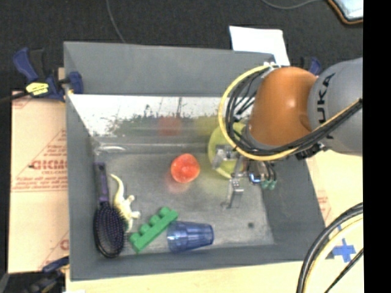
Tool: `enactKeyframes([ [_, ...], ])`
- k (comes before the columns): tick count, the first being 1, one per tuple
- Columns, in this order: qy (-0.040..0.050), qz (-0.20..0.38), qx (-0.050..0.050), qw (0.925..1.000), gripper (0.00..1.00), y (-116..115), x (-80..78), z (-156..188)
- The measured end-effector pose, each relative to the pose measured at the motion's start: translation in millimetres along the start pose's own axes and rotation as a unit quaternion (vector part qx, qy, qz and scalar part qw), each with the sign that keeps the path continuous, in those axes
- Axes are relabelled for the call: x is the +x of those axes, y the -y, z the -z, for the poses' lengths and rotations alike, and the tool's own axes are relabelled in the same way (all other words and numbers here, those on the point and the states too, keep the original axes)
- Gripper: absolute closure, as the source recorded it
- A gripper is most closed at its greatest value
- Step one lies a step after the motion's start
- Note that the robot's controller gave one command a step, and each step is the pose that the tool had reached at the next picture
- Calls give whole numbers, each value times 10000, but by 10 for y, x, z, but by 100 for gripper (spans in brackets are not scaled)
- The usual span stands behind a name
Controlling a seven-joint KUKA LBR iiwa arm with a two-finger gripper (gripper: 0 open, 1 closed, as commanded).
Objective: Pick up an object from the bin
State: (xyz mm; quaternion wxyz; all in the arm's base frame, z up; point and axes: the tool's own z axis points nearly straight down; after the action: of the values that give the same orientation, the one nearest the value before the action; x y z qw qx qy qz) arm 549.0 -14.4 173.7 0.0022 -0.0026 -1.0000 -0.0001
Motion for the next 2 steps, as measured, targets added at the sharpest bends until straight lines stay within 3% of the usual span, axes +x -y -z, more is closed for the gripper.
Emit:
enactKeyframes([
  [1,41,2,2,10000,0,4,-19,45],
  [2,38,317,16,9995,0,906,-804,-1038],
])
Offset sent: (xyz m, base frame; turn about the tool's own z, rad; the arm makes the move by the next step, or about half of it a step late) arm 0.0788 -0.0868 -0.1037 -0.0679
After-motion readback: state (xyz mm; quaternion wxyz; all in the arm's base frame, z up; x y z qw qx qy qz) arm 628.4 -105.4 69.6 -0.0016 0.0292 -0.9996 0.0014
